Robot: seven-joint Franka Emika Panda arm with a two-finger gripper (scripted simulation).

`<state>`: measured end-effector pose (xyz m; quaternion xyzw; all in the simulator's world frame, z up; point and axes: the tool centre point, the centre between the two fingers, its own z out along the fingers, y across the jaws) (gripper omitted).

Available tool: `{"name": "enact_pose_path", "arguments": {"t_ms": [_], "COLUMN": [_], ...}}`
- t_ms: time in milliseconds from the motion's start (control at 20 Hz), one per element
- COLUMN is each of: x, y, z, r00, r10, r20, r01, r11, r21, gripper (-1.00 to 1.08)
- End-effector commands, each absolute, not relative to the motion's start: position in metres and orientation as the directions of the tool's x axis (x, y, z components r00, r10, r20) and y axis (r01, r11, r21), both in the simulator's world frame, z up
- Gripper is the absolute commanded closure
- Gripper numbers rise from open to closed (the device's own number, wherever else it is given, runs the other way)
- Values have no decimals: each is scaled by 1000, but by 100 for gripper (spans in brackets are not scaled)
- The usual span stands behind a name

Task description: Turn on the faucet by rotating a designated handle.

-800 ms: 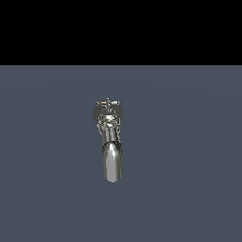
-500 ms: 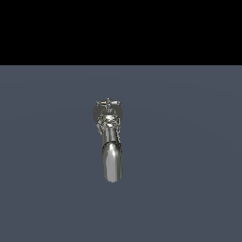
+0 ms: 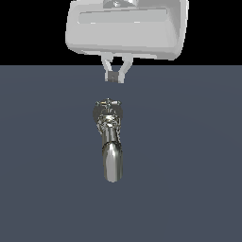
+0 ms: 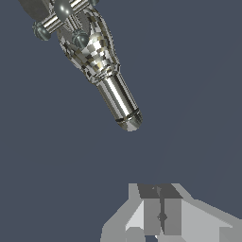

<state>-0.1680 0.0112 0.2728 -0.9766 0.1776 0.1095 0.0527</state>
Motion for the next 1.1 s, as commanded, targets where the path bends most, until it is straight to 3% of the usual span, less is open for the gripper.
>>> {"name": "enact_pose_path", "arguments": {"t_ms": [0, 50, 100, 150, 200, 250, 300, 350, 400, 450, 500, 550, 600, 650, 700, 750, 800, 850, 900, 950, 1000, 1050], "x": [-144, -120, -114, -103, -91, -91, -85, -61, -48, -82, -81, -65, -27, -29, -5, -12, -9, -4, 3, 10, 16, 17], "y": [8, 8, 20, 10, -21, -25, -7, 40, -28, 0, -8, 24, 15, 19, -17, -59, -100, -106, -112, -122, -134, -110], "z": [248, 253, 243, 232, 224, 225, 213, 220, 209, 180, 171, 163, 174, 178, 162, 167, 177, 176, 177, 176, 173, 174], "r00": [863, 870, 891, 898, 857, 853, 883, 911, 898, 869, 861, 876, 912, 917, 876, 827, 807, 812, 814, 780, 836, 858], "r10": [-447, -450, -416, -409, -497, -504, -454, -403, -436, -475, -483, -468, -402, -392, -479, -561, -591, -582, -577, -619, -537, -502], "r20": [-236, -203, -184, -160, -138, -136, -122, -82, -54, -138, -158, -120, -80, -74, -53, -30, 24, 48, 72, 97, 108, 112], "r01": [-478, -479, -433, -421, -506, -513, -459, -407, -438, -485, -496, -474, -408, -398, -482, -562, -590, -582, -578, -621, -541, -506], "r11": [-874, -869, -899, -906, -861, -858, -889, -913, -899, -873, -867, -880, -909, -912, -873, -826, -807, -813, -816, -783, -841, -862], "r21": [-89, -126, -66, -49, -41, -41, -14, -32, -30, -50, -54, -32, -90, -99, -75, -53, -31, -16, -7, -3, 7, 11], "gripper": [25, -1, -39, -34, -53, -53, -24, -32, -14, -77, -77, -65, -57, -57, 83, 83, 32, 37, 96, -86, -54, -54]}}
